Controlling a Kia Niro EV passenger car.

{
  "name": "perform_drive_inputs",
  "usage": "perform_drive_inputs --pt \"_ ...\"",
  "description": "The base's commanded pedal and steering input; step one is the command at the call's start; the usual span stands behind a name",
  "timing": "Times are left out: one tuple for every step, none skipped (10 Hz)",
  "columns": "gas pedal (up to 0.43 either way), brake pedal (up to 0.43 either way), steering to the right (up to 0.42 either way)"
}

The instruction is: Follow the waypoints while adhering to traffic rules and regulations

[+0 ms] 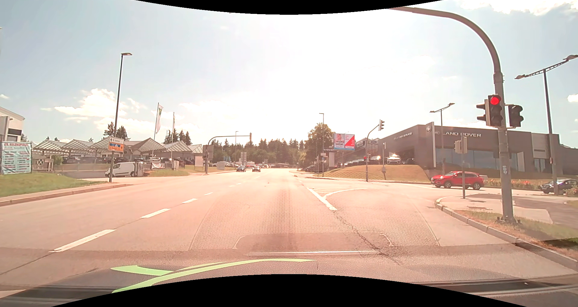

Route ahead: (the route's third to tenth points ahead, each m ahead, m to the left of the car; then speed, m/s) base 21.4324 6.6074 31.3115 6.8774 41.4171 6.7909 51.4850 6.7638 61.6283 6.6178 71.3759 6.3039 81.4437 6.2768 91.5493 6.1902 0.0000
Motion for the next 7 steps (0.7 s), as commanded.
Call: perform_drive_inputs --pt "0.0 0.256 -0.008" --pt "0.0 0.25 -0.009" --pt "0.0 0.256 -0.009" --pt "0.0 0.25 -0.009" --pt "0.0 0.256 -0.009" --pt "0.0 0.256 -0.009" --pt "0.0 0.256 -0.009"
